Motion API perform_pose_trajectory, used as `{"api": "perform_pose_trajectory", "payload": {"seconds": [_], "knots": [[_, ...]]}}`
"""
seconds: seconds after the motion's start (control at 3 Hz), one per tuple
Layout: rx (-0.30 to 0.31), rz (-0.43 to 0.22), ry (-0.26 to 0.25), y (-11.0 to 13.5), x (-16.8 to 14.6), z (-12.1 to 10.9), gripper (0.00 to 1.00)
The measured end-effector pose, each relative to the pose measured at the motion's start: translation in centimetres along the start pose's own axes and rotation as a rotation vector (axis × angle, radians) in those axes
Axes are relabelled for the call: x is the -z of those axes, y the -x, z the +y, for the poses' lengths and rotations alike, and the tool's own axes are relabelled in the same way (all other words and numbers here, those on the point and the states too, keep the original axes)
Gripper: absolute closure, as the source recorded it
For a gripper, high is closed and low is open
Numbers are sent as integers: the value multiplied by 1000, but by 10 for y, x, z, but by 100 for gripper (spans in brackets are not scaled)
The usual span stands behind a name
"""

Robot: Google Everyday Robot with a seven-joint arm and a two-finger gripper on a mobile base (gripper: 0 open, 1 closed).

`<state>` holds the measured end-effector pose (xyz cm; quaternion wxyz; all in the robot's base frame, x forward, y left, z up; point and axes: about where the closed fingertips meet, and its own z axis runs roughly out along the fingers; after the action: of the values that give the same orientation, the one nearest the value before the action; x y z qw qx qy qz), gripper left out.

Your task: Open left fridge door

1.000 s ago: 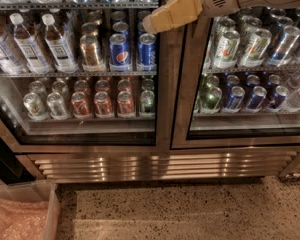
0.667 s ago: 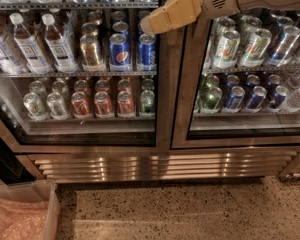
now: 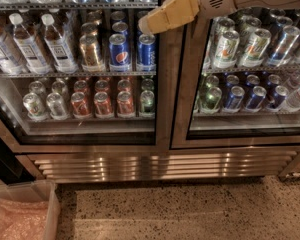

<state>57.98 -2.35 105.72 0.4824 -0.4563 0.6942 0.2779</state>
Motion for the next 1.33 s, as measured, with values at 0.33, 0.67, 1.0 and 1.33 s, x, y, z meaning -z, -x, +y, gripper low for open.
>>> {"api": "perform_pose_trajectory", "payload": {"seconds": [0.33, 0.67, 1.0, 1.33], "knots": [[20, 2, 20, 7, -6, 1, 19], [20, 2, 20, 7, -6, 1, 41], [20, 2, 20, 7, -6, 1, 65], [20, 2, 20, 4, 1, -5, 89]]}}
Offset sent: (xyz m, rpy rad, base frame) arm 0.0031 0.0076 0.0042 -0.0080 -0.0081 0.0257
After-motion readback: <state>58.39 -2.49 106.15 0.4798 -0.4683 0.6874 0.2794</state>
